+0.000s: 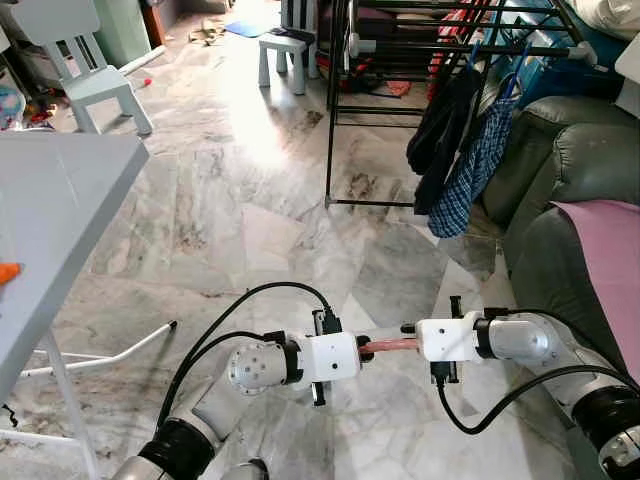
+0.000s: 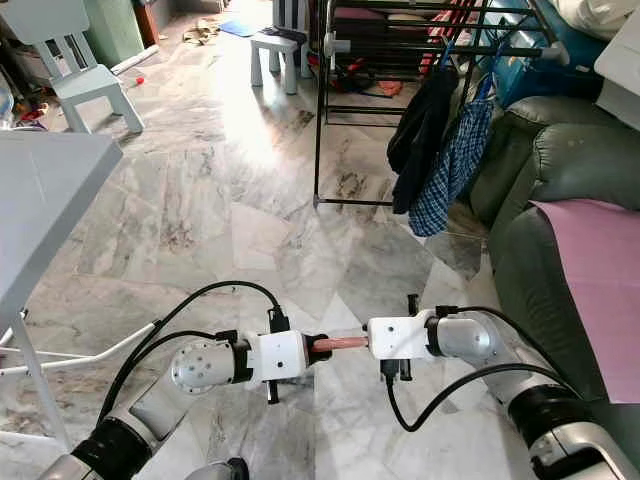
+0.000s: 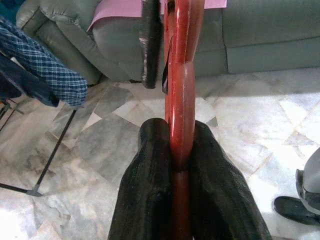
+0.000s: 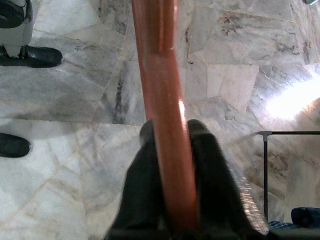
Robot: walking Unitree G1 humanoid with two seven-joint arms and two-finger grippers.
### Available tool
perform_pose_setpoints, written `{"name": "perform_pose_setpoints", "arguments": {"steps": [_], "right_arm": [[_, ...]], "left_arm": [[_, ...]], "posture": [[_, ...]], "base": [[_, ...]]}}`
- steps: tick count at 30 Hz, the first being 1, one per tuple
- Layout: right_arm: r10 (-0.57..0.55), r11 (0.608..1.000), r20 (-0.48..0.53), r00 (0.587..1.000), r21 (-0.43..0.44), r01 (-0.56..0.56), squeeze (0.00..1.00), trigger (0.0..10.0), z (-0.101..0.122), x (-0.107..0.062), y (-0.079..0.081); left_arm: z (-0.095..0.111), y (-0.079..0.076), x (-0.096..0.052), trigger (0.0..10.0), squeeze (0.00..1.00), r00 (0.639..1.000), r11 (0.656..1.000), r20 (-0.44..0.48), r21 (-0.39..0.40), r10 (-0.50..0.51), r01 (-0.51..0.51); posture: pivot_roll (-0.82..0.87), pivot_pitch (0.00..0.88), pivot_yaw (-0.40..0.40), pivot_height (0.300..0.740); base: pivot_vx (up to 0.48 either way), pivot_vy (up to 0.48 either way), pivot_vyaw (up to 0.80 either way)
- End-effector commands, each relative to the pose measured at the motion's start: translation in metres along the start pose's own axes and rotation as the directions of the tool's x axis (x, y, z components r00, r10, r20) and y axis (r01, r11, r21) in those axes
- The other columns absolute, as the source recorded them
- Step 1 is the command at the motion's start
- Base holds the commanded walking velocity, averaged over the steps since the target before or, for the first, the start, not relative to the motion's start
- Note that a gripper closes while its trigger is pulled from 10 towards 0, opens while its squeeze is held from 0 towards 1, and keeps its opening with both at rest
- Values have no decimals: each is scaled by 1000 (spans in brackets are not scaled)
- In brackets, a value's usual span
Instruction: Hang hanger
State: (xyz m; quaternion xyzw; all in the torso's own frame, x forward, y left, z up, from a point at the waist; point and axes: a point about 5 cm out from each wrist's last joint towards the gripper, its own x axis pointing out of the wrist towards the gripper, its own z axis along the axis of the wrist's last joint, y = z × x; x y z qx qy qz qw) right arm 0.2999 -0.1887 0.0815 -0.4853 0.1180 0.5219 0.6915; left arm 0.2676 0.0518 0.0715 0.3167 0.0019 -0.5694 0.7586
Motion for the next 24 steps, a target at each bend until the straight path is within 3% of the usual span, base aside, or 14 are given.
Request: {"name": "perform_pose_setpoints", "arguments": {"steps": [1, 12, 13, 15, 24], "right_arm": [[-3, 1000, 4, 1000, -25, 3, 0, 0, 2, 1, -3], [0, 1000, 13, 1000, -22, 0, 0, 0, 2, 3, 2], [1, 1000, 13, 1000, -21, -1, 0, 0, 2, 4, 2], [2, 1000, 13, 1000, -20, -2, 0, 0, 2, 4, 3], [-30, 999, -21, 999, -16, 30, 0, 0, 0, 10, 2]], "left_arm": [[3, -4, 2, 10000, 0, 1000, 999, 10, 19, -29, 29], [1, -4, 3, 10000, 0, 1000, 999, -1, -14, -30, 30], [-1, -4, 2, 10000, 957, 1000, 1000, -8, -17, -16, 16], [-3, -3, 2, 10000, 1000, 1000, 1000, -16, -23, -8, 8], [-7, 0, -2, 10000, 1000, 999, 997, -33, -62, 35, -37]], "posture": [[3, 118, -25, 740], [3, 118, -25, 740], [3, 118, -25, 740], [3, 118, -25, 740], [8, 119, -29, 740]], "base": [[0, 0, 0], [0, 0, 0], [0, 0, 0], [0, 0, 0], [0, 0, 0]]}}
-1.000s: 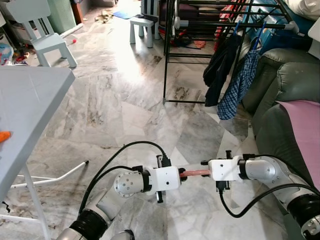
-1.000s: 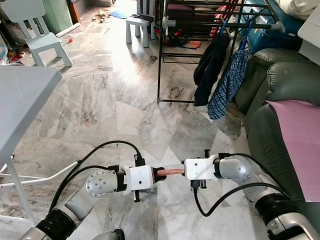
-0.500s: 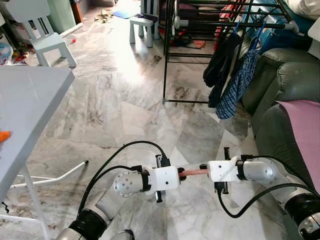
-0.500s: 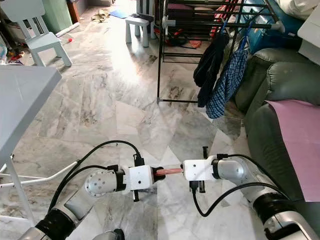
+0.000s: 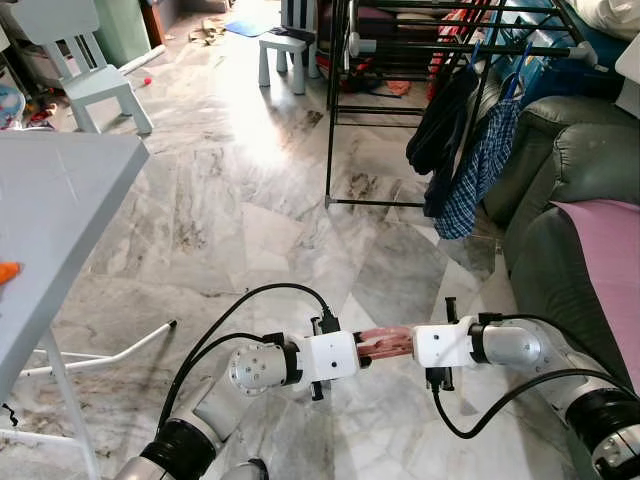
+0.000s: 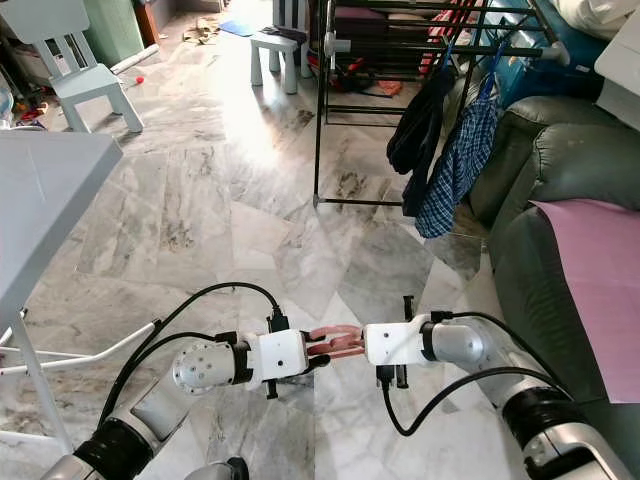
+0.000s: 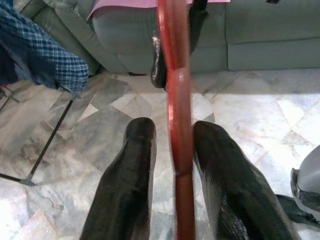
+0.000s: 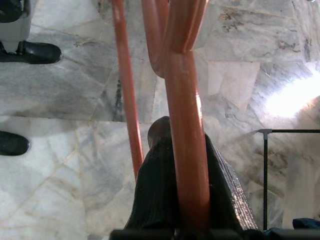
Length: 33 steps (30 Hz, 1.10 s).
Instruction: Hang hanger
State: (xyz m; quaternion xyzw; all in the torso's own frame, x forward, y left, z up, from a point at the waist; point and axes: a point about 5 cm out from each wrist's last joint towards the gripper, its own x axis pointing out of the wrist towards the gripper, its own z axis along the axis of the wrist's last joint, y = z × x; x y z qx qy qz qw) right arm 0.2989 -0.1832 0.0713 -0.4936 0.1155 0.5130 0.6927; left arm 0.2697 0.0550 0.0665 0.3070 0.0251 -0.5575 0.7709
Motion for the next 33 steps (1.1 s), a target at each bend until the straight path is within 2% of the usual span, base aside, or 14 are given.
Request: {"name": "perform_pose_setpoints", "arguments": {"steps": [1, 4, 11, 18, 19, 21, 22, 23, 24, 25, 28, 29, 31, 33], "right_arm": [[-28, 1000, -23, 999, 9, 28, 0, 0, 0, 2, -6], [-37, 999, -48, 998, 25, 38, 0, 0, -2, 4, -6], [-64, 991, -119, 991, 111, 78, 0, 0, -12, 10, 5], [-136, 954, -168, 976, 242, 175, 0, 0, -18, 11, 7], [-216, 875, -194, 957, 397, 278, 0, 0, -21, 12, 7], [-239, 844, -202, 950, 441, 307, 0, 0, -22, 12, 7], [-284, 776, -219, 934, 519, 358, 0, 0, -21, 13, 8], [-348, 652, -220, 911, 641, 404, 0, 0, -17, 16, 9], [-348, 652, -220, 911, 641, 404, 0, 0, -17, 16, 9], [-391, 554, -236, 889, 711, 433, 0, 0, -14, 18, 9], [-435, 428, -265, 861, 780, 457, 0, 0, -7, 23, 11], [-470, 319, -287, 834, 826, 464, 0, 0, 1, 27, 13], [-491, 247, -305, 816, 850, 466, 0, 0, 7, 30, 13], [-519, 187, -323, 792, 860, 474, 0, 0, 18, 30, 13]], "left_arm": [[-2, 1, -4, 10000, 1000, 999, 999, -5, -8, 40, -40], [-6, 3, -7, 10000, 1000, 998, 998, -14, -9, 67, -67], [-28, 27, -34, 10000, 1000, 930, 936, -104, 5, 352, -353], [-48, 24, -53, 10000, 1000, 855, 864, -190, -55, 482, -500], [-51, 20, -58, 10000, 1000, 806, 792, -214, -166, 553, -587], [-52, 19, -59, 10000, 1000, 790, 766, -225, -202, 571, -611], [-55, 18, -61, 10000, 1000, 755, 719, -251, -236, 605, -654], [-57, 15, -59, 10000, 1000, 730, 669, -275, -292, 626, -683], [-57, 15, -59, 10000, 1000, 730, 669, -275, -292, 626, -683], [-58, 14, -57, 10000, 1000, 705, 622, -294, -333, 646, -709], [-59, 15, -54, 10000, 1000, 662, 535, -331, -400, 673, -744], [-58, 16, -52, 10000, 1000, 635, 481, -345, -436, 691, -760], [-57, 16, -52, 10000, 1000, 616, 449, -353, -451, 704, -771], [-53, 15, -50, 10000, 1000, 633, 438, -347, -494, 693, -751]], "posture": [[9, 118, -30, 740], [9, 118, -31, 740], [11, 126, -34, 740], [17, 132, -30, 740], [21, 134, -31, 740], [25, 135, -32, 740], [25, 136, -32, 740], [22, 135, -32, 740], [22, 135, -32, 740], [18, 135, -30, 740], [13, 134, -30, 740], [8, 133, -27, 740], [7, 133, -26, 740], [8, 132, -23, 740]], "base": [[0, 0, 0], [0, 0, 0], [0, 0, 0], [0, 0, 0], [0, 0, 0], [0, 0, 0], [0, 0, 0], [0, 0, 0], [0, 0, 0], [0, 0, 0], [0, 0, 0], [0, 0, 0], [0, 0, 0], [0, 0, 0]]}}
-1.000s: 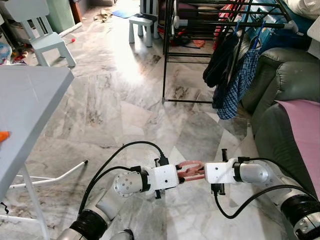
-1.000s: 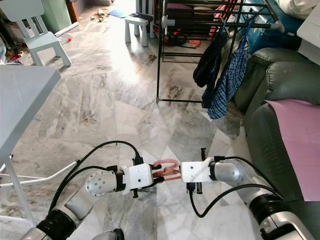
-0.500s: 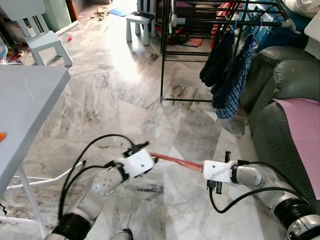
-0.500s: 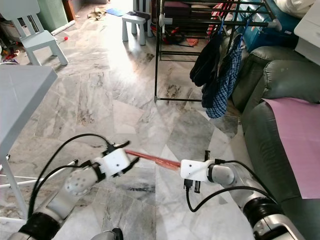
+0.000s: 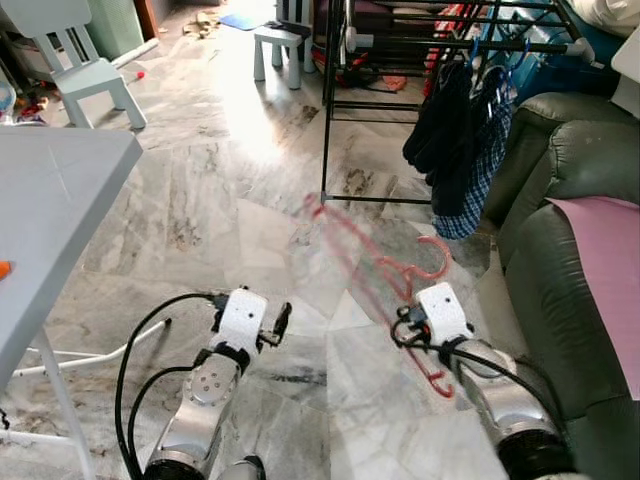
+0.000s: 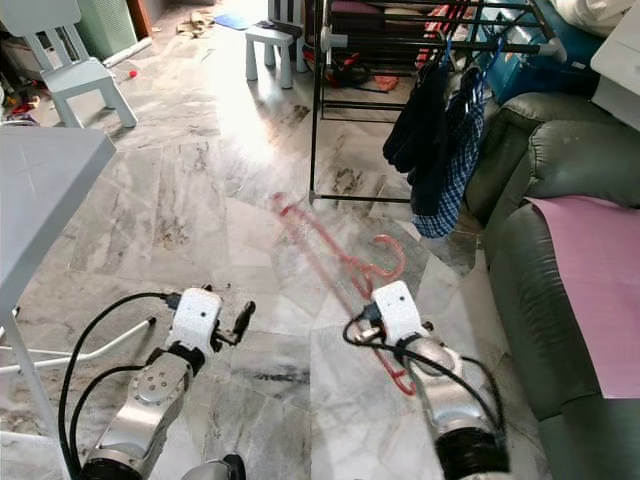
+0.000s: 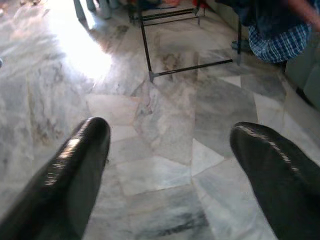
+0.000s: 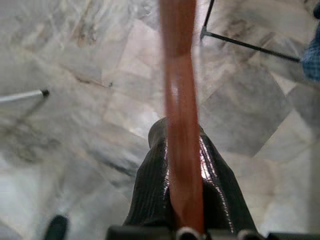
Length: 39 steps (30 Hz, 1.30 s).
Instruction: Hang hanger
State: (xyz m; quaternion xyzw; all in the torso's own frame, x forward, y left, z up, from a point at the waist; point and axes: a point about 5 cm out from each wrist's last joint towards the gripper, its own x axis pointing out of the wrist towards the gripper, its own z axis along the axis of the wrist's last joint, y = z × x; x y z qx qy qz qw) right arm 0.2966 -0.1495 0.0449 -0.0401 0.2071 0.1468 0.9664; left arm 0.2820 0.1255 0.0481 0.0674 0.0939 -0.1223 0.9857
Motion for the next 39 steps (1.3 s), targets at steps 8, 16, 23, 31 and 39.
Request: {"name": "perform_pose_setpoints", "arguments": {"steps": [8, 16, 23, 31, 39], "right_arm": [[-116, 984, 3, 993, 134, 115, 0, 10000, 9, -10, 6], [-139, 975, -31, 990, 171, 142, 0, 10000, 10, -12, 6], [-138, 974, -48, 989, 176, 144, 0, 10000, 9, -13, 5], [-144, 974, -54, 988, 169, 151, 0, 10000, 12, -12, 3], [-138, 977, -61, 989, 154, 146, 0, 10000, 13, -11, 1]], "left_arm": [[5, -3, 0, 10000, 0, 999, 998, -10, -53, -37, 36], [3, -3, 0, 10000, 0, 999, 998, -40, -53, -31, 29], [5, -10, 0, 10000, 0, 998, 996, -35, -73, -47, 45], [8, -17, 3, 10000, 0, 997, 994, -25, -91, -70, 67], [9, -18, 5, 10000, 0, 997, 993, -32, -98, -67, 63]], "posture": [[14, 129, -13, 740], [13, 126, -13, 740], [12, 124, -17, 740], [4, 114, -26, 740], [2, 111, -30, 740]], "base": [[0, 0, 0], [144, 0, 0], [445, 0, 0], [468, 0, 0], [464, 0, 0]]}}
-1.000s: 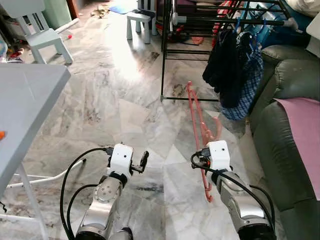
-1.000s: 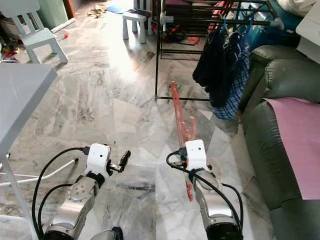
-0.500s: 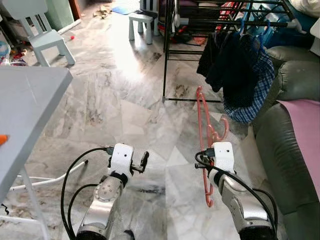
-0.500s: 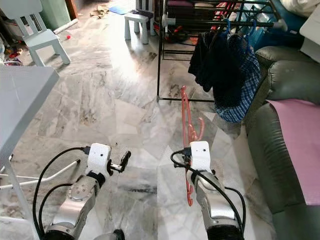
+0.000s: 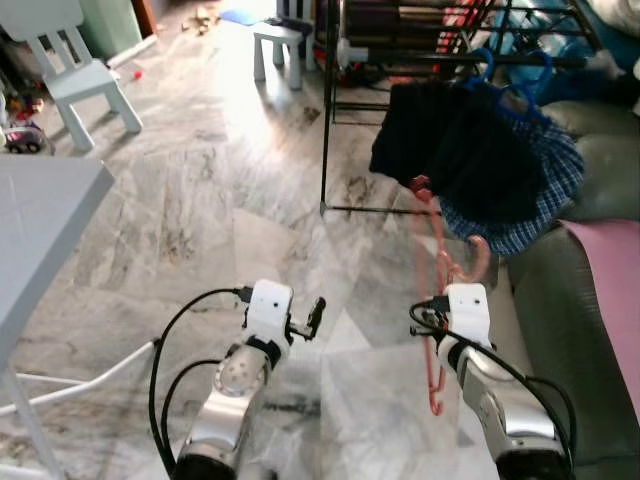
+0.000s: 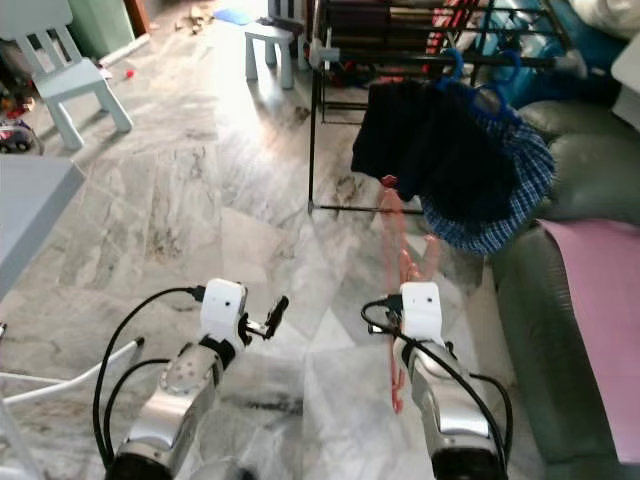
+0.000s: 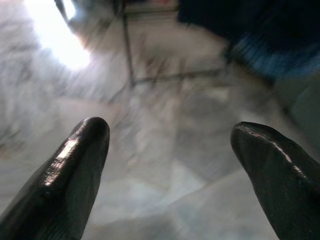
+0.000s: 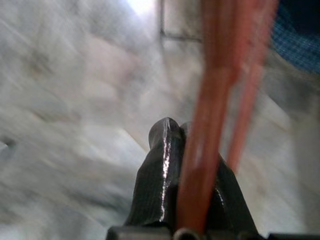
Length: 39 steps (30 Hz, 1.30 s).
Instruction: Hang hanger
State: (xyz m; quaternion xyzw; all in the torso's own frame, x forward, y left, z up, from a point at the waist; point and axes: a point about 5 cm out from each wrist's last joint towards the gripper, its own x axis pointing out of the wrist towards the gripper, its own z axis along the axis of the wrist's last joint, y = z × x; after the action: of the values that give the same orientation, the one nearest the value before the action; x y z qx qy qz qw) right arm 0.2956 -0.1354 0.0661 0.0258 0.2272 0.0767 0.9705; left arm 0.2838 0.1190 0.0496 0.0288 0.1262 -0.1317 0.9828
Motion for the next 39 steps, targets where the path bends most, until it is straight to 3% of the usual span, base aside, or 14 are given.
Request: {"name": "perform_pose_setpoints", "arguments": {"steps": [1, 9, 39], "right_arm": [[-37, 999, -23, 999, -5, 37, 0, 10000, -6, -3, -14], [-18, 1000, -40, 999, -15, 17, 0, 10000, -8, -3, -11], [25, 998, -97, 995, -55, -30, 0, 10000, -18, -1, -6]], "left_arm": [[5, -13, 2, 10000, 0, 999, 999, 18, -14, -35, 36], [3, -14, 3, 10000, 0, 999, 999, 8, -23, -38, 38], [1, -19, 5, 10000, 0, 998, 998, -6, 8, -58, 58]], "posture": [[2, 111, -30, 740], [0, 106, -32, 740], [1, 105, -28, 740]], "base": [[458, 0, 0], [414, 98, 0], [357, 321, 0]]}}
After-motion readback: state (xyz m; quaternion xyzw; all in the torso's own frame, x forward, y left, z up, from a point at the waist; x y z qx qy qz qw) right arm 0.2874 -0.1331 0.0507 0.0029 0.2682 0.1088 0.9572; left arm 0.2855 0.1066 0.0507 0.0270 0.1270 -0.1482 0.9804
